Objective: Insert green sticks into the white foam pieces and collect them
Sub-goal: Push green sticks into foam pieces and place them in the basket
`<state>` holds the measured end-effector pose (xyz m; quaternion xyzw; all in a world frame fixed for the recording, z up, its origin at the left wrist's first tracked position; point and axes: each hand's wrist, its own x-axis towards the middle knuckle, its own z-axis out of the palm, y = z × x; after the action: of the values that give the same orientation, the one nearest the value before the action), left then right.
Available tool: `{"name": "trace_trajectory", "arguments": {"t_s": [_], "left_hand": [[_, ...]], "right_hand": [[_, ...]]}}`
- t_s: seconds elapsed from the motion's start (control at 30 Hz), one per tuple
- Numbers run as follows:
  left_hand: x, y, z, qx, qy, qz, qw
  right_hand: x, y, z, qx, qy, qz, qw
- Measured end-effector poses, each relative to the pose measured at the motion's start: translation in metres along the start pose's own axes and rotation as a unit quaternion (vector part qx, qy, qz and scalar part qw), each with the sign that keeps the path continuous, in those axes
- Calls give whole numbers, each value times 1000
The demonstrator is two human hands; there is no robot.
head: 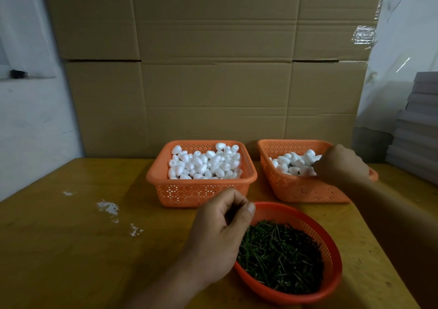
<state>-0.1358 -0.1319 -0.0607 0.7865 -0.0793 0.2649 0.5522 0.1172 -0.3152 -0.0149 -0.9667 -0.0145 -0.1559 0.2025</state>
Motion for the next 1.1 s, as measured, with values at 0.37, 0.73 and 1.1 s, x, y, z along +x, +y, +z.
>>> {"name": "trace_trajectory", "arguments": {"t_s": [0.37, 0.73, 1.1], "left_hand": [[3, -4, 0, 5, 29, 4, 1000], [58, -8, -43, 140, 110, -27, 984], [165, -55, -93, 412, -67, -245, 875]], "right_hand": [[-95, -10, -35, 236, -32, -173, 956], [-163, -11, -21, 134, -179, -284, 932], [-167, -12, -25, 129, -185, -291, 930]]}}
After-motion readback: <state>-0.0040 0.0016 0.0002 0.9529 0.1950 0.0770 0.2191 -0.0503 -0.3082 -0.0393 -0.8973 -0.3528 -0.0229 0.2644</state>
